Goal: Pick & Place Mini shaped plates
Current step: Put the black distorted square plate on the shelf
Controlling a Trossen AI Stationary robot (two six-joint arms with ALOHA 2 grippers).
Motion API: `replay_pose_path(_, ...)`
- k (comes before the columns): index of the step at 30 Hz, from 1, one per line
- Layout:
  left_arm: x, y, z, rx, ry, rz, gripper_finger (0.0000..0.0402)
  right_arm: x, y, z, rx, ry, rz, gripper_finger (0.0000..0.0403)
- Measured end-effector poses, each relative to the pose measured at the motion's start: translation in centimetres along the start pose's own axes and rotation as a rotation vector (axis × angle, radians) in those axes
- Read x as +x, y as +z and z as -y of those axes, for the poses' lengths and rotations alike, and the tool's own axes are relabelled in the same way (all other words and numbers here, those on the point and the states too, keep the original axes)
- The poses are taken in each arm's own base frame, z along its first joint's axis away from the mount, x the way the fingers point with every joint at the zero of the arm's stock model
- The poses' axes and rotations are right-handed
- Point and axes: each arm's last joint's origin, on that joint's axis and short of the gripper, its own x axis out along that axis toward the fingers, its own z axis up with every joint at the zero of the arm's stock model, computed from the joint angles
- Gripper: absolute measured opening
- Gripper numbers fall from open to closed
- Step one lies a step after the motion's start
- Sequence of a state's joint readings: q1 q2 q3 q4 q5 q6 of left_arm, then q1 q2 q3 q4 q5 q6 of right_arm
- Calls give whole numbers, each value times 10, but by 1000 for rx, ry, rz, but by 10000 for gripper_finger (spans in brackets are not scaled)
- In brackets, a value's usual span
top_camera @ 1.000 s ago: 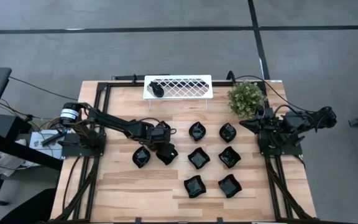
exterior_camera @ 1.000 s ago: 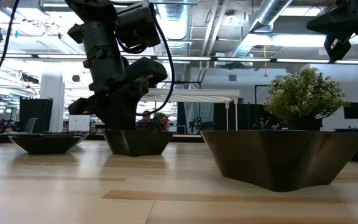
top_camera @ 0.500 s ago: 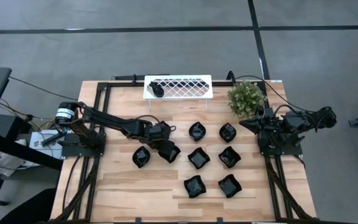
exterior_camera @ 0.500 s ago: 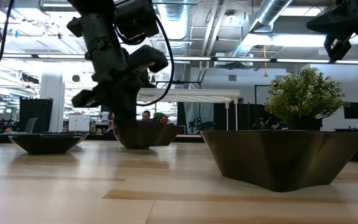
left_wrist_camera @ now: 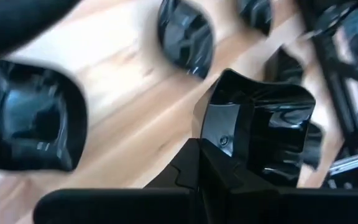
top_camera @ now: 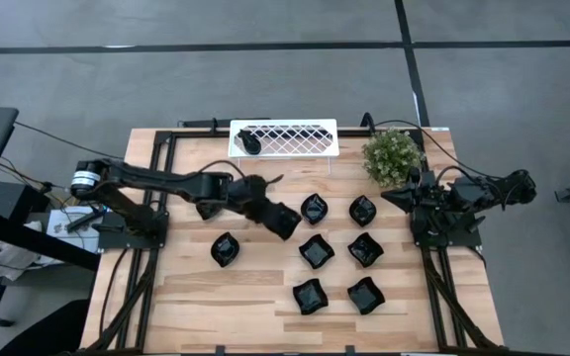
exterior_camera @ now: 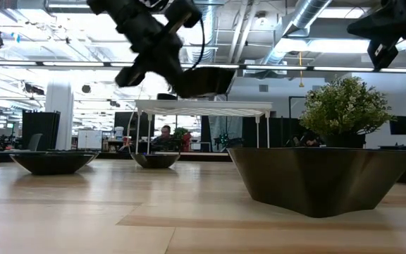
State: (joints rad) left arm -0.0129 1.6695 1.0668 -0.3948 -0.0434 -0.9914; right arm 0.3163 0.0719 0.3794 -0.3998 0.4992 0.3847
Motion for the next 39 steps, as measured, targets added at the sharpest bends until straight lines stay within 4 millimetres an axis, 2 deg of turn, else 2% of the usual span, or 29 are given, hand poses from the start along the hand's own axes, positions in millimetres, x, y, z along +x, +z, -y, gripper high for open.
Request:
replay_pose_path(6,-12,18,16,45,-53,69,4,0,0,0,0,-6,2,0)
replay_pose_path(13,-21,29,26,73,-69,141,4,0,0,0,0,-6,2,0)
replay_pose_path(17,-22,37,22,82,-57,160,4,0,0,0,0,-9,4,0)
replay_pose_path(21,-26,56,16,78,-49,201,4,0,0,0,0,-9,4,0)
replay_pose_path(30,-54,111,8,97,-56,342,3,0,0,0,0,-10,3,0)
replay_pose_path(39,-73,139,-4,72,-14,383,3,0,1,2,0,-48,19,0)
